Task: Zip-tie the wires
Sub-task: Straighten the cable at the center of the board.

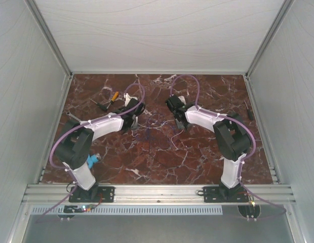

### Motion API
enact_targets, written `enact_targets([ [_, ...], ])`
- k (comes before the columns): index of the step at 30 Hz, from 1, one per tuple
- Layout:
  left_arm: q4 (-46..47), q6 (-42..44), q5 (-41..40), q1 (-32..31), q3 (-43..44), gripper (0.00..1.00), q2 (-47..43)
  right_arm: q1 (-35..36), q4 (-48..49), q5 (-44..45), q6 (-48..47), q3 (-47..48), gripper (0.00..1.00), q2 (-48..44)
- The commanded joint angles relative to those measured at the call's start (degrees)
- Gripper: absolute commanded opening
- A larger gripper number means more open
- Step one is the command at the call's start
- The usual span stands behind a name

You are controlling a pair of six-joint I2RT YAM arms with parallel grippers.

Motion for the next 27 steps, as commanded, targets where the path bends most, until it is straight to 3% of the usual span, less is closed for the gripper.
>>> enact_targets([
  [1,2.8,-0.8,0.0,0.7,1.8,0.0,1.4,-0.4,0.6,1.0,1.1,1.3,0.44,-2.6],
  [8,2.4,-1.1,-0.2,1.1,2.4,0.07,2.6,-0.5,-0.7,1.4,1.7,0.9,0.53,-5.3],
  [21,0.5,-1.7,-0.8,1.2,3.0,0.55,1.3,-1.8,-1.9,1.3,2.4,0.3,0.65,-10.1],
  [27,-0.5,-1.6,-1.0,1.2,3.6,0.64,1.0,-2.5,-2.0,-1.1,2.5,0.4,0.77,-10.7],
])
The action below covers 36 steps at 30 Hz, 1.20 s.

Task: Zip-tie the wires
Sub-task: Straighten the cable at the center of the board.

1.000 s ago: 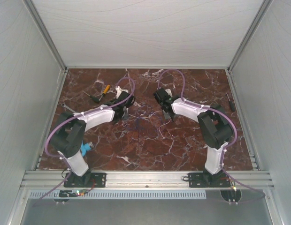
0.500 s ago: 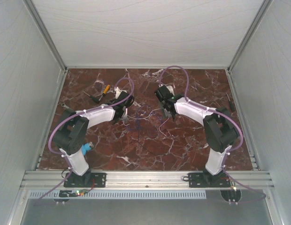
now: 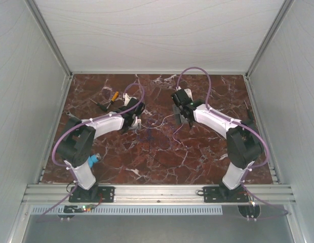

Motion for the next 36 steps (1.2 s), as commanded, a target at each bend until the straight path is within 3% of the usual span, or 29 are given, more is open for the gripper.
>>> enact_targets([
  [1,-0.5,0.0,-1.0,0.2,3.1,0.65,-1.0,-0.7,-0.5,-2.3,0.9,0.3,0.81,-2.4],
  [8,-2.3,-0.3,-1.0,0.2,3.6,0.66,-1.8,-5.0,2.6,-21.3,2.2,-2.4,0.95,-6.9],
  [13,-3.8,-0.6,-1.1,0.2,4.1,0.73,-3.1,-6.2,2.7,-21.6,2.9,-3.1,0.97,-9.7],
  [21,-7.0,-0.5,-1.5,0.2,5.5,0.98,-6.0,-6.2,4.8,-19.3,3.4,-5.4,0.96,-14.3],
  [30,-12.9,1.9,1.1,0.9,10.6,1.0,-13.2,-6.2,6.4,-17.1,2.7,-7.3,0.96,-18.3],
  [36,-7.2,7.3,0.8,8.6,11.5,1.0,-19.4,-6.3,8.1,-17.0,2.6,-9.2,0.96,-21.2],
])
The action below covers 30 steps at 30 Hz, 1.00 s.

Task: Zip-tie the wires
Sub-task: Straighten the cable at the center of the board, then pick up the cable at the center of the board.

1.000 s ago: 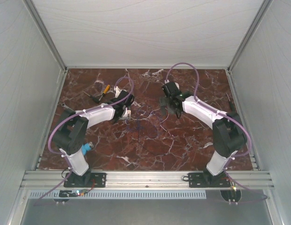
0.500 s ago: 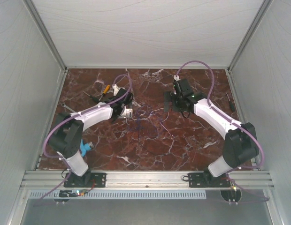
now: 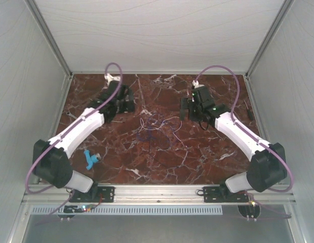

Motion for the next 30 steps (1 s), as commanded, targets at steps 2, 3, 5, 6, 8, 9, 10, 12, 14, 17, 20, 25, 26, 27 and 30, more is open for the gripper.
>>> enact_targets([
  [2,7.3,5.0,2.7,9.9,1.7,1.0,-5.6,-0.2,3.9,0.9,-0.3,-2.1,0.96,-4.4],
  [3,7.9,4.4,5.2,12.6,2.0,1.0,-5.3,-0.3,4.1,0.6,-0.3,-2.4,0.96,-4.9],
  [5,7.3,2.4,8.2,18.7,4.5,1.0,-2.8,-0.4,4.7,0.3,-0.3,-2.9,0.96,-5.6],
  [6,6.8,2.0,8.9,20.8,6.4,1.0,-0.8,-0.4,4.8,0.0,-0.3,-3.1,0.96,-5.8],
  [8,6.9,2.5,9.6,23.6,9.9,1.0,3.7,-0.4,5.4,-0.8,-0.2,-3.5,0.96,-6.3],
  [9,7.4,2.4,9.8,24.4,11.4,1.0,5.6,-0.3,5.6,-1.1,-0.2,-3.7,0.96,-6.4],
  [10,8.4,2.1,10.7,25.2,12.6,1.0,7.7,-0.3,5.8,-1.4,-0.1,-3.9,0.96,-6.5],
  [12,11.9,1.2,13.4,26.2,13.8,0.99,10.9,-0.3,6.0,-1.8,-0.1,-4.2,0.96,-6.7],
  [14,15.9,-0.1,13.7,26.7,14.3,0.98,13.8,-0.3,6.0,-2.0,0.0,-4.4,0.96,-6.7],
  [17,19.3,-1.3,12.5,27.0,17.0,0.94,18.8,-0.4,6.2,-2.2,-0.1,-4.7,0.96,-7.1],
  [20,21.3,-2.6,12.0,27.5,19.9,0.86,24.2,-0.5,6.4,-2.1,-0.1,-5.0,0.95,-7.6],
  [25,24.4,-3.6,11.3,28.4,23.2,0.77,30.2,-0.5,6.4,-1.9,-0.1,-5.3,0.96,-7.7],
  [26,24.4,-3.7,10.2,28.5,23.9,0.73,31.3,-0.4,6.5,-1.9,-0.2,-5.3,0.95,-7.7],
  [27,24.3,-3.9,8.6,28.5,24.6,0.72,32.2,-0.4,6.5,-1.8,-0.2,-5.3,0.95,-7.6],
  [30,24.9,-4.7,8.0,29.2,25.8,0.65,35.0,-0.5,6.6,-1.4,-0.2,-5.4,0.95,-7.4],
])
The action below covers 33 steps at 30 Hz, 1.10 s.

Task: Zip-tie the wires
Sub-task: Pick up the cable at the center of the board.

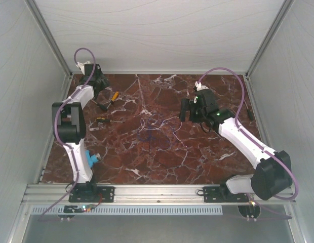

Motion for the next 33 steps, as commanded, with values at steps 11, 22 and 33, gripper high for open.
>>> enact_targets([
  [11,5.7,-4.0,0.7,2.5,9.9,0.43,10.6,-0.5,2.3,0.6,-0.3,-0.4,0.95,-0.5],
  [22,9.6,-4.7,1.2,2.8,8.6,0.0,7.8,-0.4,2.2,1.0,-0.3,-0.4,0.95,-0.1],
  [33,16.1,-4.7,8.1,2.8,2.4,0.0,-8.4,-0.5,3.8,0.6,-1.0,-1.6,0.95,-1.9],
])
